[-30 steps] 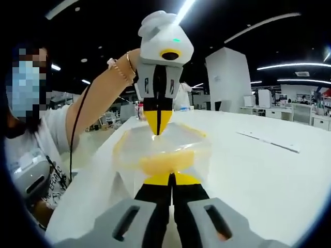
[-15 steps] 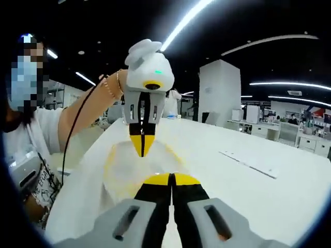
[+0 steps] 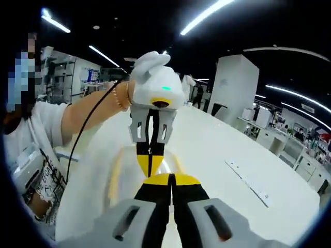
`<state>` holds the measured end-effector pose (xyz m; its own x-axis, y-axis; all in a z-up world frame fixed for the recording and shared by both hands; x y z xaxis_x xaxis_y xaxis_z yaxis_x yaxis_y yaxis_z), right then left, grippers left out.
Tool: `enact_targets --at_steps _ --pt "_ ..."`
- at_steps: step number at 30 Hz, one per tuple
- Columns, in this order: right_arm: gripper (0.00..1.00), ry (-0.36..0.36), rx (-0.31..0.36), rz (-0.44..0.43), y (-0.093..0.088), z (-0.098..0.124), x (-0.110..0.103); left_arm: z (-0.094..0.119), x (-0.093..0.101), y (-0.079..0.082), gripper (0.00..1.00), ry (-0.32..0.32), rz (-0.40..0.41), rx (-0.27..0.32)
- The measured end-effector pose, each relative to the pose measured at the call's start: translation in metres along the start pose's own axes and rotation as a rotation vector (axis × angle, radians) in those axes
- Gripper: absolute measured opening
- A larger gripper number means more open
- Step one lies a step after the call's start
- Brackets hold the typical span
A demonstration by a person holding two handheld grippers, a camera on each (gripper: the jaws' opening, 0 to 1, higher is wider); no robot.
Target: Snap each plastic latch of the storage box into its locked position after aligning the lid with the box until every specified latch is closed and the lid sits flush.
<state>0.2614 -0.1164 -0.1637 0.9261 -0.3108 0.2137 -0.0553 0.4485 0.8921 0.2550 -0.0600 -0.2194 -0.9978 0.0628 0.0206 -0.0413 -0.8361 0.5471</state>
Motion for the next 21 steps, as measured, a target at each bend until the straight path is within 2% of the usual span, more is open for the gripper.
enact_targets --at_steps 3,6,11,15,21 --pt "0.0 0.034 -0.054 0.015 0.004 -0.012 -0.007 0.0 0.002 -0.002 0.0 -0.004 -0.003 0.048" --pt "0.0 0.071 -0.144 0.039 0.002 -0.025 -0.011 0.0 0.003 -0.002 0.0 -0.006 -0.009 0.082" --pt "0.0 0.148 -0.324 0.076 -0.009 -0.042 -0.024 0.0 0.005 -0.002 0.0 -0.009 -0.02 0.12" --pt "0.0 0.171 -0.445 0.082 -0.02 -0.047 -0.026 0.0 0.008 -0.002 0.0 -0.01 -0.031 0.131" --pt "0.0 0.194 -0.514 0.089 -0.024 -0.06 -0.032 0.002 0.008 -0.003 0.0 -0.02 -0.033 0.166"
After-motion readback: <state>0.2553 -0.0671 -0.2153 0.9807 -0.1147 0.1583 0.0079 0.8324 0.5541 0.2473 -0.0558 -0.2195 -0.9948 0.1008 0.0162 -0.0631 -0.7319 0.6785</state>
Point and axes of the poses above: the point that each gripper's makers call its tool centre point, and the gripper's own axes: z roughly backward along the fingers, x roughly to its right, y roughly out of its top, the point moved 2 cm from there along z, roughly backward along the fingers
